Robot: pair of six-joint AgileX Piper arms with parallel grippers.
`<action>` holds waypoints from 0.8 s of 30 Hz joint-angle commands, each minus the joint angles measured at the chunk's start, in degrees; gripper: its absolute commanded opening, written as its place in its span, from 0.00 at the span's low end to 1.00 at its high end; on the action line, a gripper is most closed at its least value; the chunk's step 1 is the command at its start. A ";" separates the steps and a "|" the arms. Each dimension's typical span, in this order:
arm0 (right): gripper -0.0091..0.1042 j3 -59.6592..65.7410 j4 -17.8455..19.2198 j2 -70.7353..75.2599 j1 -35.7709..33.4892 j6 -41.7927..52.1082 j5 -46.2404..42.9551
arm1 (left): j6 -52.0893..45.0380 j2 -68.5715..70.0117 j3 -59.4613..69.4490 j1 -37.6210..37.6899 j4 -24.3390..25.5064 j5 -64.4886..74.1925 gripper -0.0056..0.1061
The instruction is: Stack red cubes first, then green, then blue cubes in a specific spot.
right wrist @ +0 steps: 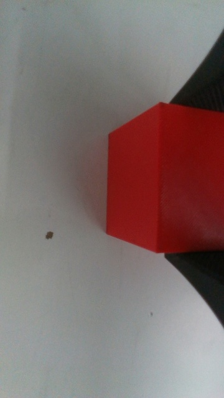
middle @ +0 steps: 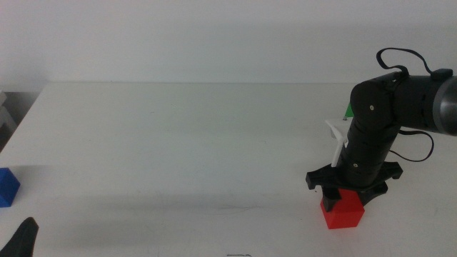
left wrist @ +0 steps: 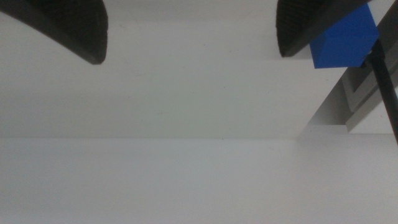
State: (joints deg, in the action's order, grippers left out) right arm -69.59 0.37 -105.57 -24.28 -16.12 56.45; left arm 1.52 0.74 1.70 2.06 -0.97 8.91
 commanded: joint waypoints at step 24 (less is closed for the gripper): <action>0.07 -44.85 1.99 -17.53 -12.28 -22.03 18.05 | 0.48 0.77 -0.18 0.11 -0.67 -4.88 0.86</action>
State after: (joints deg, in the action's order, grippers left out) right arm -111.55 2.00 -125.96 -35.93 -37.41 69.80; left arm 1.52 0.74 1.70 2.06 -0.97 8.91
